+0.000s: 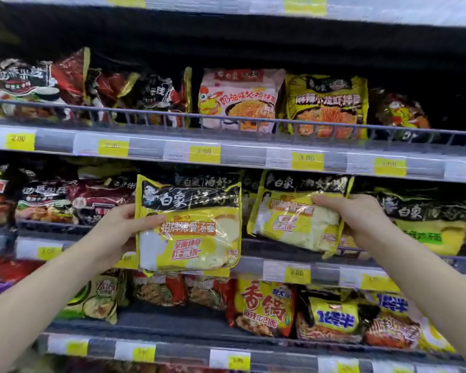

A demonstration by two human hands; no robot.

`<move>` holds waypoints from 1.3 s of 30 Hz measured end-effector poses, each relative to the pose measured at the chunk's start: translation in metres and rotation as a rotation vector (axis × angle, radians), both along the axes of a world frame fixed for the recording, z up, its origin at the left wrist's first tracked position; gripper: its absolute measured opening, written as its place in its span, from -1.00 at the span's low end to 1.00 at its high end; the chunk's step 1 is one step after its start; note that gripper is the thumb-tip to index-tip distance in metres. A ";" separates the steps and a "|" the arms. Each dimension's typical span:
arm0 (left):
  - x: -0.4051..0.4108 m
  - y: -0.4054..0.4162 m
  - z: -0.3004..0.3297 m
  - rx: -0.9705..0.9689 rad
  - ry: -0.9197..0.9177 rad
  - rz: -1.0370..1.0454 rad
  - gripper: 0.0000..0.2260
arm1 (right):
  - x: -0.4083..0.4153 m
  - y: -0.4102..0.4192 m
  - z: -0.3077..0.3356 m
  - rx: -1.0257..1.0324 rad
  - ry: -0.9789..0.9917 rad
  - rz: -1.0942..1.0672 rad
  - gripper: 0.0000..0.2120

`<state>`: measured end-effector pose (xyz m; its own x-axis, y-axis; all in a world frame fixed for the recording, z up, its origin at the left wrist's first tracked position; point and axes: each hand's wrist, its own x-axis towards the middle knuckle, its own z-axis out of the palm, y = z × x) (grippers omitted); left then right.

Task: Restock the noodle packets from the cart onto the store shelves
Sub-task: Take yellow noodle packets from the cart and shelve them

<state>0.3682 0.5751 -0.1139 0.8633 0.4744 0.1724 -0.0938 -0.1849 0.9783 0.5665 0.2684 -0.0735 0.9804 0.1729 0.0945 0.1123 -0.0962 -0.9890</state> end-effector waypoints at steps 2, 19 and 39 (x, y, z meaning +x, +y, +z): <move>0.001 0.003 -0.004 -0.018 -0.023 0.001 -0.27 | -0.002 0.016 0.003 -0.025 -0.071 -0.023 -0.66; 0.001 0.013 -0.003 -0.004 -0.065 0.011 -0.16 | 0.036 0.091 0.002 -0.528 -0.092 -0.115 -0.38; 0.022 0.006 0.005 0.022 -0.121 -0.018 -0.23 | 0.038 0.096 -0.022 -1.210 -0.358 -0.096 -0.55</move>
